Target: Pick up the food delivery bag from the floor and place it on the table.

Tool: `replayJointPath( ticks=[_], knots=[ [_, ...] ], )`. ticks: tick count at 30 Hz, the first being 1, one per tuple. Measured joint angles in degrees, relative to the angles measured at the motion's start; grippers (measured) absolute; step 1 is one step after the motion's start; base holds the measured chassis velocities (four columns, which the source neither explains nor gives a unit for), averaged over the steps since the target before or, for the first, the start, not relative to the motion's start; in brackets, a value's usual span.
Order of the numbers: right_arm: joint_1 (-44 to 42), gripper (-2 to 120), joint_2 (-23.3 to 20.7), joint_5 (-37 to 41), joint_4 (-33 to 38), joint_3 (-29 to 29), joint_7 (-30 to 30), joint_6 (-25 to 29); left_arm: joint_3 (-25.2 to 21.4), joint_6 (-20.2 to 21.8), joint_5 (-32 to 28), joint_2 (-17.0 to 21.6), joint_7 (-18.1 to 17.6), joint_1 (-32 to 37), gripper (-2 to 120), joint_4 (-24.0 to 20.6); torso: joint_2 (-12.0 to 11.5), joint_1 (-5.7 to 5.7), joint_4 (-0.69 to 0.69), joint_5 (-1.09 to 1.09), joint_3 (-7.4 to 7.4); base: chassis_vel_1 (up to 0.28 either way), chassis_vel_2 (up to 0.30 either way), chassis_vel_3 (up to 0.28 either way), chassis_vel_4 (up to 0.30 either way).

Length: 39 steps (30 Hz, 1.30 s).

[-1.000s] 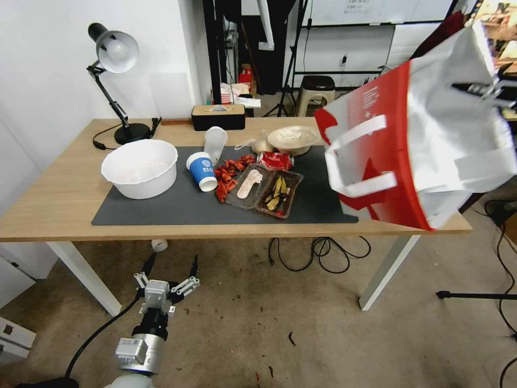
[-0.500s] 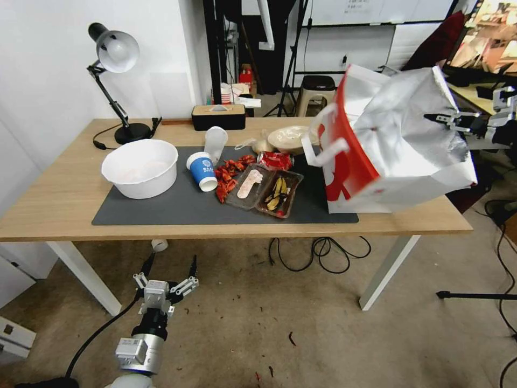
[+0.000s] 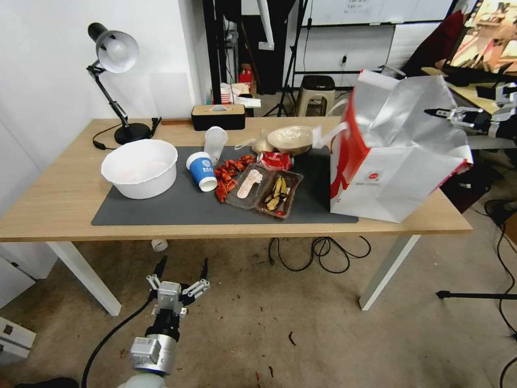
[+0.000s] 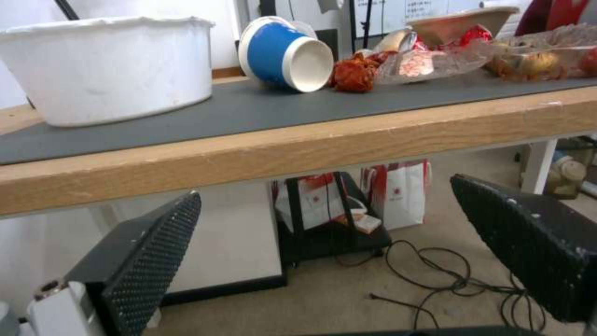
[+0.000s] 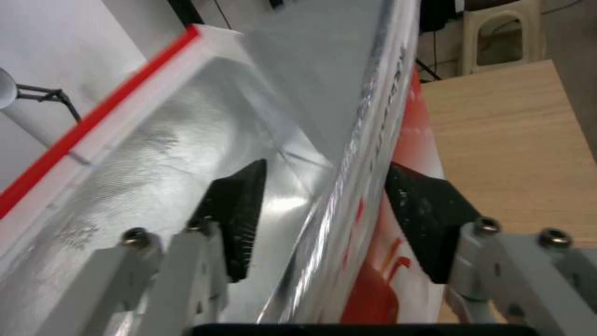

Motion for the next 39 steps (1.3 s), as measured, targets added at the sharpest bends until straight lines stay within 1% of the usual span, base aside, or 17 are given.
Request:
replayJointPath(
  ticks=[2,5,6,9,10,12,17,19,22,24,26,28,30,33,34,35,39],
  knots=[
    [1.37,59,0.14,-0.49,-0.73,-1.20,-0.32,0.01,-0.02,0.00,-0.02,0.03,-0.02,-0.03,100,0.04,0.00,0.00,0.00,0.00,0.00,0.000,0.000,0.000,0.000],
    [7.38,74,0.63,-4.26,-3.78,-5.77,-3.47,0.08,-0.44,-0.01,-0.39,0.26,-0.07,-0.28,100,0.19,0.00,0.00,-0.01,0.00,0.00,0.000,0.000,0.000,0.000],
    [7.38,74,0.63,-4.26,-3.78,-5.77,-3.47,0.08,-0.44,-0.01,-0.39,0.26,-0.07,-0.28,100,0.19,0.00,0.00,-0.01,0.00,0.00,0.000,0.000,0.000,0.000],
    [12.86,89,1.09,-7.68,-4.63,-9.66,-5.53,0.15,-0.66,-0.01,-0.62,0.25,-0.09,-0.47,100,0.31,0.00,0.00,0.02,-0.03,-0.01,0.000,0.000,0.000,0.000],
    [12.86,89,1.09,-7.68,-4.63,-9.66,-5.53,0.15,-0.66,-0.01,-0.62,0.25,-0.09,-0.47,100,0.31,0.00,0.00,0.02,-0.03,-0.01,0.000,0.000,0.000,0.000],
    [14.17,96,1.23,-13.22,-4.43,-10.81,-7.77,0.15,-0.86,-0.01,-0.68,0.17,-0.10,-0.47,100,0.32,0.00,0.00,0.01,0.00,0.00,0.000,0.000,0.000,0.000],
    [14.53,100,0.43,-20.84,-2.20,-10.52,-10.30,0.15,-1.81,-0.06,-1.15,0.24,-0.11,-0.16,100,0.30,0.00,0.00,0.00,0.00,0.00,0.000,0.000,0.000,0.000],
    [14.27,100,0.18,-21.22,-1.58,-10.04,-10.43,0.16,-1.94,-0.08,-1.22,0.28,-0.11,-0.13,100,0.27,0.00,0.00,0.00,-0.01,-0.01,0.000,0.000,0.000,0.000],
    [12.70,100,-0.34,-21.84,0.04,-7.89,-10.46,0.20,-2.27,-0.09,-1.47,0.45,-0.14,-0.06,100,-0.06,0.00,-0.01,0.00,0.00,-0.01,0.000,0.000,0.000,0.000],
    [9.59,100,-1.04,-21.81,2.11,-4.40,-10.40,0.56,-2.49,-0.02,-1.82,0.75,-0.15,-0.04,100,-0.50,0.00,-0.01,0.01,-0.01,-0.01,0.000,0.000,0.000,0.000],
    [9.23,100,-1.13,-21.81,2.32,-4.05,-10.39,0.66,-2.51,0.00,-1.86,0.80,-0.15,-0.05,100,-0.55,0.00,-0.01,0.01,-0.01,-0.01,0.000,0.000,0.000,0.000],
    [2.90,100,-2.66,-22.23,5.79,2.33,-10.24,3.99,-2.91,0.60,-2.95,1.47,-0.31,-0.04,100,-1.24,0.00,-0.01,-0.02,0.00,-0.01,0.000,0.000,0.000,0.000],
    [2.01,100,-2.83,-22.16,6.42,3.67,-10.07,4.62,-3.00,0.71,-3.21,1.58,-0.39,-0.03,100,-1.40,-0.01,-0.01,-0.02,0.02,-0.01,0.000,0.000,0.000,0.000],
    [-4.69,100,-3.60,-19.87,10.41,13.17,-8.24,8.34,-3.32,1.51,-4.34,2.18,-0.74,-0.06,100,-2.23,0.00,0.00,0.01,-0.02,-0.01,0.000,0.000,0.000,0.000],
    [-4.69,100,-3.60,-19.87,10.41,13.17,-8.24,8.34,-3.32,1.51,-4.34,2.18,-0.74,-0.06,100,-2.23,0.00,0.00,0.01,-0.02,-0.01,0.000,0.000,0.000,0.000],
    [-8.25,100,-3.87,-19.12,12.08,17.18,-7.50,9.78,-3.38,1.77,-4.65,2.49,-0.79,-0.05,100,-2.62,0.00,-0.01,-0.01,-0.02,-0.01,0.000,0.000,0.000,0.000],
    [-16.08,100,-3.68,-18.43,15.50,24.42,-5.57,10.98,-3.37,2.03,-5.46,2.80,-0.86,0.05,100,-3.17,0.00,-0.01,0.00,-0.01,-0.01,0.000,0.000,0.000,0.000]
  ],
)
